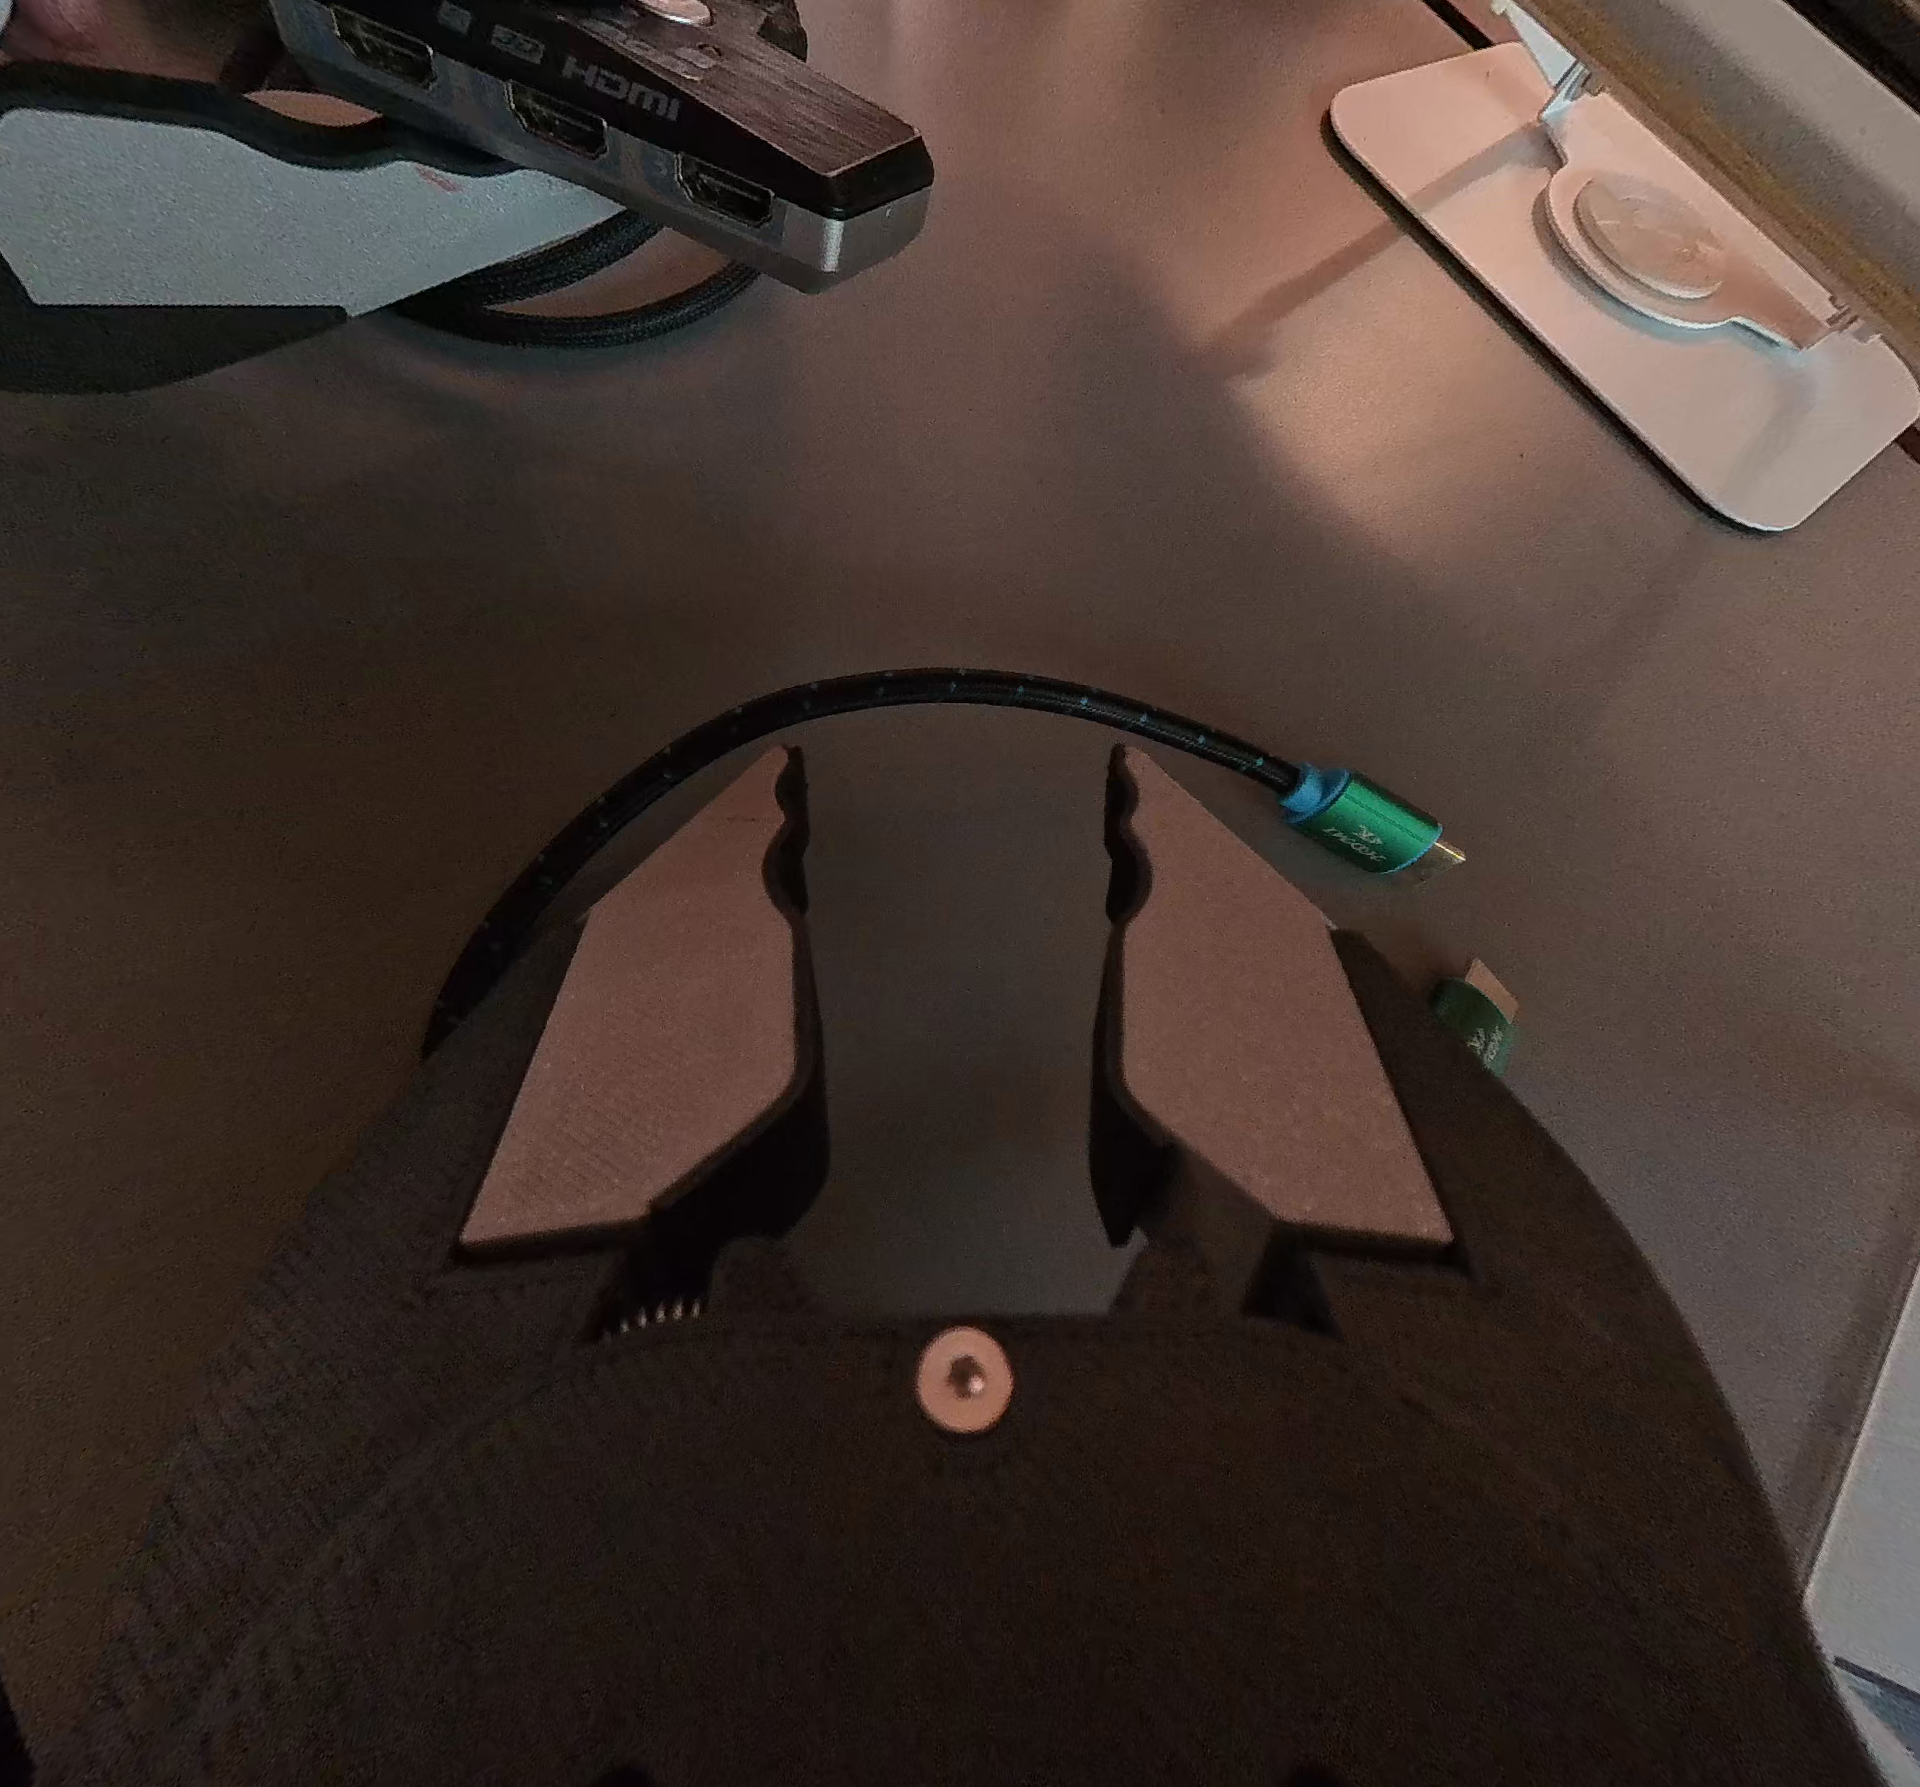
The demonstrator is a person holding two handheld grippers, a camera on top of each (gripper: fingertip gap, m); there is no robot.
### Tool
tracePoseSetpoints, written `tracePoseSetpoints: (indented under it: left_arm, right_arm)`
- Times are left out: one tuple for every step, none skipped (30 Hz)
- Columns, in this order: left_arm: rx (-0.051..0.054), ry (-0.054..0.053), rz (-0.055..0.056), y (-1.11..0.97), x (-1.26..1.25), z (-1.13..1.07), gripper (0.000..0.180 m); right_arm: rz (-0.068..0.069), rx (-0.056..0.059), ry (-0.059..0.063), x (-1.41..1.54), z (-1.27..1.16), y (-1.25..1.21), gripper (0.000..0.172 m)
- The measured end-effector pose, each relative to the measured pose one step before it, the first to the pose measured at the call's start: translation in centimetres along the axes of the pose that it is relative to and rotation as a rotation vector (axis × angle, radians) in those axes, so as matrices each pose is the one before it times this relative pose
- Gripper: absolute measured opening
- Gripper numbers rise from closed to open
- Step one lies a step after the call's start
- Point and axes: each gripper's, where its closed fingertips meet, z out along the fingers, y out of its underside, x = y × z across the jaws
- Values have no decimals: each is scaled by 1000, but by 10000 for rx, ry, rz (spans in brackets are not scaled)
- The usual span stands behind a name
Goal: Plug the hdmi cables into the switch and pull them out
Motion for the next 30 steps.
tracePoseSetpoints:
  left_arm:
    - [1, 0, -2, -2, 1, 1, 19]
    - [0, 0, 2, 6, -3, -7, 19]
    - [-1, 4, 4, 5, 11, 14, 19]
    - [-2, 6, 5, 5, 14, -1, 19]
    - [-1, 3, 4, 1, 1, -1, 19]
    - [0, 0, 1, 3, 9, 1, 19]
    - [-1, 4, -1, 2, 6, -1, 19]
    - [-1, 4, 0, 2, 6, -1, 19]
    - [0, 0, -3, 4, -10, 6, 19]
    - [1, -1, -6, -4, -6, -14, 19]
    - [3, 0, -8, -4, -15, -7, 19]
    - [3, 2, -13, 3, -11, 0, 19]
    - [4, 5, -23, -1, -9, 0, 19]
    - [6, 14, -40, 0, 3, 7, 19]
    - [11, 36, -65, 1, 8, -1, 19]
    - [20, 86, -113, -12, 68, 1, 19]
    - [31, 150, -180, -5, 123, 3, 19]
    - [38, 182, -213, 0, 140, 4, 20]
    - [37, 158, -194, 15, 96, 13, 20]
    - [24, 133, -182, 22, 53, 8, 20]
    - [21, 131, -196, 27, 32, 12, 20]
    - [28, 113, -196, 18, 4, 6, 20]
    - [31, 63, -165, 2, -48, -8, 20]
    - [33, 4, -118, 9, -113, -20, 20]
    - [23, -15, -80, 18, -100, -7, 20]
    - [10, 8, -62, 22, -35, 16, 20]
    - [-3, 15, -40, 31, -14, 20, 20]
    - [-7, -12, -13, 26, -33, 25, 20]
    - [-4, -40, 2, 1, -58, 19, 20]
    - [-10, -57, 2, -8, -84, 15, 20]
  right_arm:
    - [-7, -7, 6, -6, 5, 10, 55]
    - [-10, -9, 3, -10, 3, 12, 55]
    - [-7, -4, 5, 3, -1, 2, 54]
    - [-4, -1, 2, -4, 1, -3, 54]
    - [1, 0, 0, -10, 2, -4, 54]
    - [4, 0, -3, 2, -2, 4, 54]
    - [6, 7, 4, 9, -11, -9, 54]
    - [5, 9, -2, 2, -9, -11, 54]
    - [6, 2, -5, 0, -6, -7, 54]
    - [3, -4, -6, -11, -3, 6, 54]
    - [-2, -6, -3, -2, 10, 11, 54]
    - [-6, -6, -2, -8, -2, 5, 54]
    - [-6, -9, 1, -10, 11, 8, 54]
    - [-8, -7, 5, 4, -3, 6, 54]
    - [-6, 3, 8, 3, -4, -3, 54]
    - [1, 9, 12, 10, -15, -11, 55]
    - [15, 22, 20, 37, -25, -21, 54]
    - [38, 51, 32, 76, -52, -68, 53]
    - [65, 86, 23, 97, -98, -91, 52]
    - [109, 112, 6, 110, -117, -125, 52]
    - [175, 156, -30, 120, -159, -191, 53]
    - [263, 215, -73, 117, -193, -261, 52]
    - [323, 233, -58, 196, -221, -276, 53]
    - [356, 183, 68, 418, -227, -189, 53]
    - [400, 111, 179, 580, -190, -85, 53]
    - [422, 28, 198, 568, -172, 1, 52]
    - [396, -54, 106, 358, -138, 50, 52]
    - [358, -64, 16, 119, -108, -22, 55]
    - [317, -81, -58, -89, -62, -41, 59]
    - [303, -161, -100, -264, 4, 54, 64]
